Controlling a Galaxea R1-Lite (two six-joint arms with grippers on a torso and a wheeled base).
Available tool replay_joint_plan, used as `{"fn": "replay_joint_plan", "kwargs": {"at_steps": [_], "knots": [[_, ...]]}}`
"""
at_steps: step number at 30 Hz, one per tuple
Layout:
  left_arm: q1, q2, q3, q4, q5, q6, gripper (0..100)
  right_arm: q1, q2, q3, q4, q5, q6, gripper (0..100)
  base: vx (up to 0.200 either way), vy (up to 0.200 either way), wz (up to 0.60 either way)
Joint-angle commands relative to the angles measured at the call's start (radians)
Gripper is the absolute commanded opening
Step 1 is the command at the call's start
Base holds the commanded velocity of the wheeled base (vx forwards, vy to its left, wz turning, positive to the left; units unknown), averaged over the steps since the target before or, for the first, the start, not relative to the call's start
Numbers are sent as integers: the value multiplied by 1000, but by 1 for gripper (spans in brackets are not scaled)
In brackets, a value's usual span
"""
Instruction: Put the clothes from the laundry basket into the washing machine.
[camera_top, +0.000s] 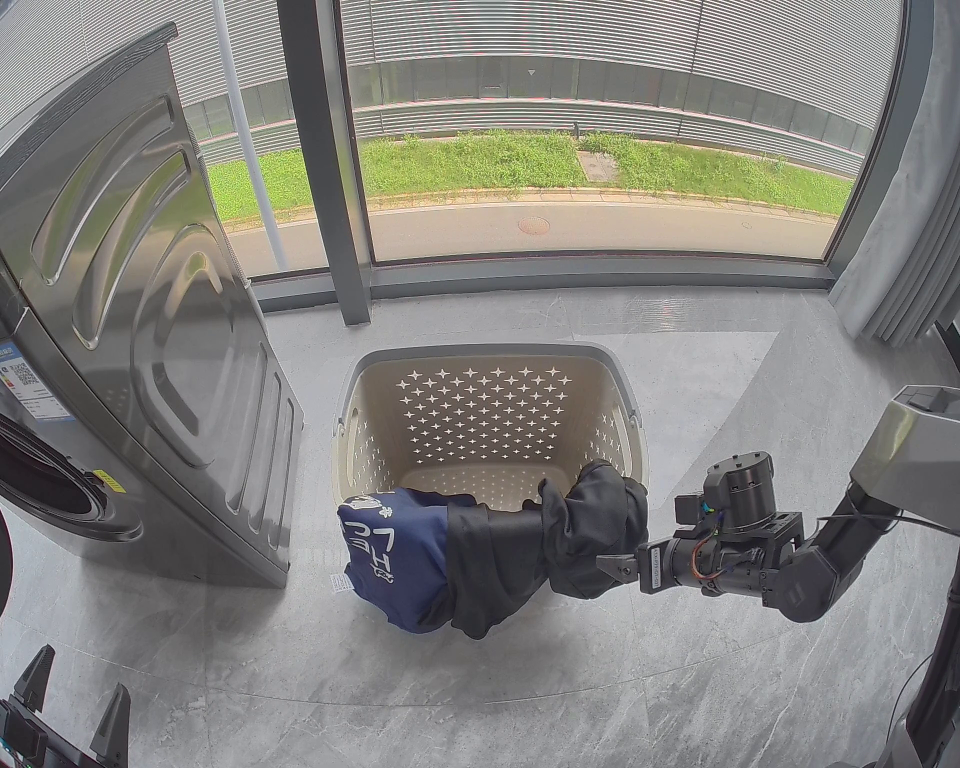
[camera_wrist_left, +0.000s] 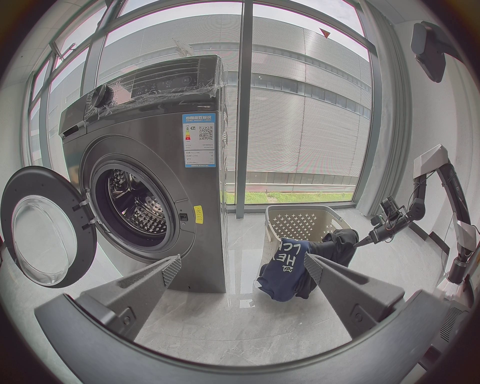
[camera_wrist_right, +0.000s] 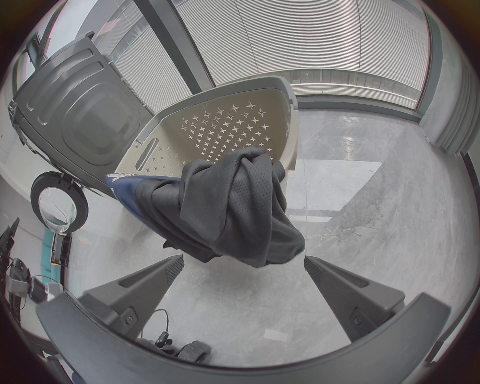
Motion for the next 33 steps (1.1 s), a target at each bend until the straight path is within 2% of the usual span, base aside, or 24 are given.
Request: {"fn": "replay_joint_plan", "kwargs": {"at_steps": [1, 5, 6, 8, 21, 22, 33], "knots": [[0, -16, 16, 0, 0, 0, 100, -4, 67, -36, -20, 1, 0, 100, 0, 0, 0], [0, -16, 18, 0, 0, -2, 100, -1, 125, -76, -43, -7, 4, 100, 0, 0, 0], [0, -16, 16, 0, 0, 0, 100, 2, 147, -92, -48, -30, 4, 100, 0, 0, 0], [0, -16, 16, 0, 0, -2, 100, 2, 159, -104, -57, -42, 4, 100, 0, 0, 0], [0, -16, 16, 0, 0, -2, 100, 12, 191, -185, -79, -48, 20, 100, 0, 0, 0], [0, -16, 16, 0, 0, -2, 100, 12, 191, -187, -80, -48, 21, 0, 0, 0, 0], [0, -16, 18, 0, 0, -2, 100, 40, 179, -151, -92, -48, 49, 0, 0, 0, 0]]}}
